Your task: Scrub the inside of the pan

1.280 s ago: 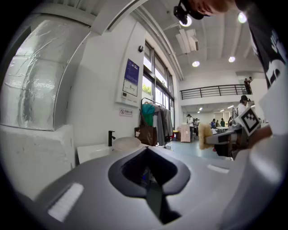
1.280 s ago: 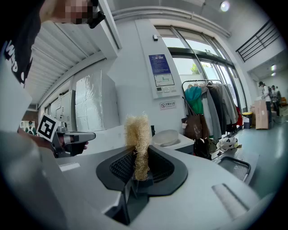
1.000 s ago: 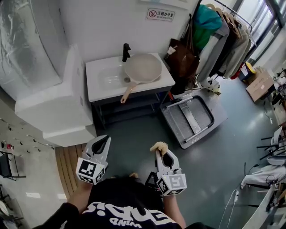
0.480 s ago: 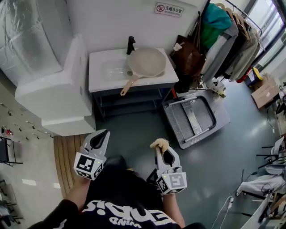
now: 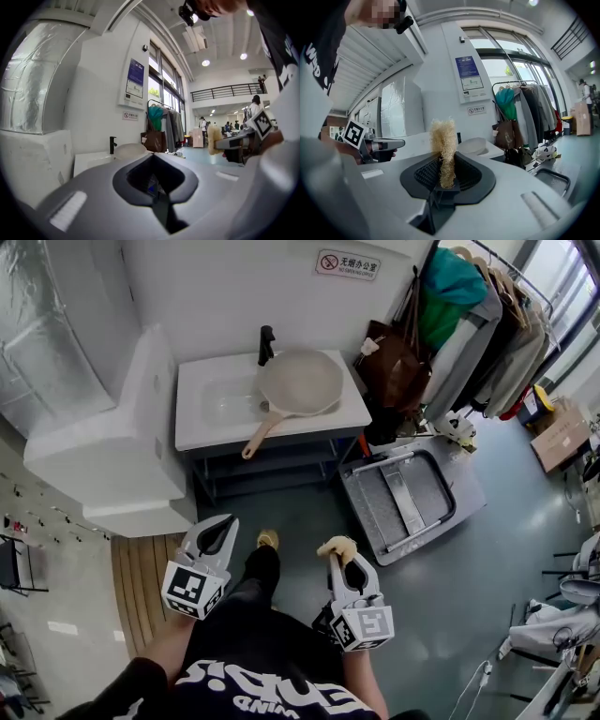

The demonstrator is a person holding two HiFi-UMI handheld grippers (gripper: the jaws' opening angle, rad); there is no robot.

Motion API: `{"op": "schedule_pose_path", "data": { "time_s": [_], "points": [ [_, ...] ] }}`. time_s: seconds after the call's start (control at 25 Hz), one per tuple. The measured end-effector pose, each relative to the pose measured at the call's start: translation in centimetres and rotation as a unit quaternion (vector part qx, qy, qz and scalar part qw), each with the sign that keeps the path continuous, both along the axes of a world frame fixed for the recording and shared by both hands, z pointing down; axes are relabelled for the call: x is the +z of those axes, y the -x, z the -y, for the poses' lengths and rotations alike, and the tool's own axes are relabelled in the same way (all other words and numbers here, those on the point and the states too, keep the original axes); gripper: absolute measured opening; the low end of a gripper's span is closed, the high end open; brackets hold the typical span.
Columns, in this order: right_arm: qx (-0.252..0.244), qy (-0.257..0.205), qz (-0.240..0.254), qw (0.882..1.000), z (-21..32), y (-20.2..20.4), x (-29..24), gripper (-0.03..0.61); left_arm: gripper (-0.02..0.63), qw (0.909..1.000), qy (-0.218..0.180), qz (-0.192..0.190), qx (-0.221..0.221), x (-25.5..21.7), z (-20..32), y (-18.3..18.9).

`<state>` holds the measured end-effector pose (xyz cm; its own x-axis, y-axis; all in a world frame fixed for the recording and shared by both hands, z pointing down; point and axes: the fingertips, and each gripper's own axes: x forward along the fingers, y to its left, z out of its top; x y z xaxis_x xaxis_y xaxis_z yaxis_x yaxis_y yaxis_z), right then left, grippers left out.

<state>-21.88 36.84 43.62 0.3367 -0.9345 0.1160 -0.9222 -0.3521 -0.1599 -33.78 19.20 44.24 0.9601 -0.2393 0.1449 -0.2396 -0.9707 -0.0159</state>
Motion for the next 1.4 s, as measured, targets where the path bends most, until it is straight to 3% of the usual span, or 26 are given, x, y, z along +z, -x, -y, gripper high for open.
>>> {"op": "schedule_pose_path", "data": {
  "time_s": [0.48, 0.84, 1.12, 1.4],
  "points": [
    [0.004, -0.003, 0.010, 1.000, 4.8, -9.0, 0.3, 0.074, -0.003, 1.0000, -0.006, 0.006, 0.006, -0.3, 5.3, -9.3],
    [-0.001, -0.003, 0.000, 1.000, 11.3, -17.1, -0.9, 0.074, -0.003, 0.9996, 0.003, -0.024, 0.015, -1.8, 11.5, -17.3],
    [-0.020, -0.002, -0.002, 1.000, 18.3, -23.0, -1.1, 0.074, -0.003, 0.9999, -0.002, -0.003, 0.010, -0.9, 17.8, -23.5],
    [-0.043, 0.004, -0.009, 0.999, 25.1, -27.1, -2.1, 0.075, -0.003, 0.9998, 0.011, 0.012, 0.007, -0.4, 23.0, -26.8]
  ]
}}
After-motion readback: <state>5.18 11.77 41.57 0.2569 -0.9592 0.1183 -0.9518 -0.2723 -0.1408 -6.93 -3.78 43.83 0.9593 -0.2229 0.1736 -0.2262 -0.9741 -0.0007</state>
